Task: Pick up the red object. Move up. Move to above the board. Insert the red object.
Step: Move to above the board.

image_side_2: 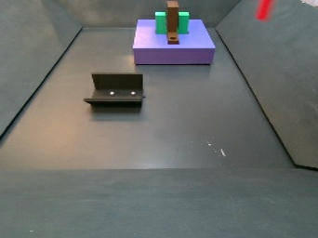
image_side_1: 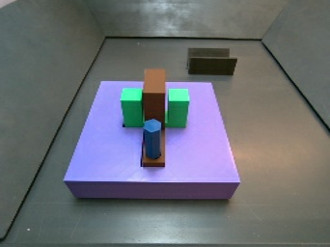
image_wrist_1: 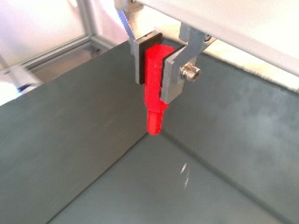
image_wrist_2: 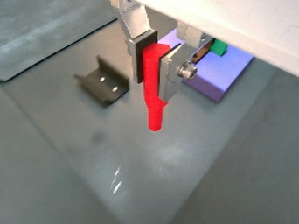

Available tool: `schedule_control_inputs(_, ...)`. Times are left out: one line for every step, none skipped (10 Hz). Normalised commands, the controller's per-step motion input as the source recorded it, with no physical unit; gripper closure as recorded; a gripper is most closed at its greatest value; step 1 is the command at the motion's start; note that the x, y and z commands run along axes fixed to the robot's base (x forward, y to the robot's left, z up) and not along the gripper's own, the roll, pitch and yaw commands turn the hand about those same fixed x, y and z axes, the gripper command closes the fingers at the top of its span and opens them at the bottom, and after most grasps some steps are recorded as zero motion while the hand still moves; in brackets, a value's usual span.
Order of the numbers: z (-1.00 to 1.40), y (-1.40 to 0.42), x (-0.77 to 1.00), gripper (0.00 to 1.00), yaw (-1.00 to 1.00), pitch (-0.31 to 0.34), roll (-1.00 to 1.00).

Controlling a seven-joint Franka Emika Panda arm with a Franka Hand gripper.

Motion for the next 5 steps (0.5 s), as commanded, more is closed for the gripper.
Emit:
schedule_control_inputs(0.13,-1.40,0.42,1.00,0.03,0.027,-0.06)
schedule_control_inputs(0.13,-1.40,0.42,1.00,0.02,0.045,-0.02)
schedule_control_inputs(0.13,-1.40,0.43,1.00,0.02,0.077,0.00)
schedule_control_inputs(0.13,-1.40,0.45,1.00,0.01,0.098,-0.02)
schedule_control_inputs(0.14,-1.40,0.46,1.00,0.01,0.124,0.00)
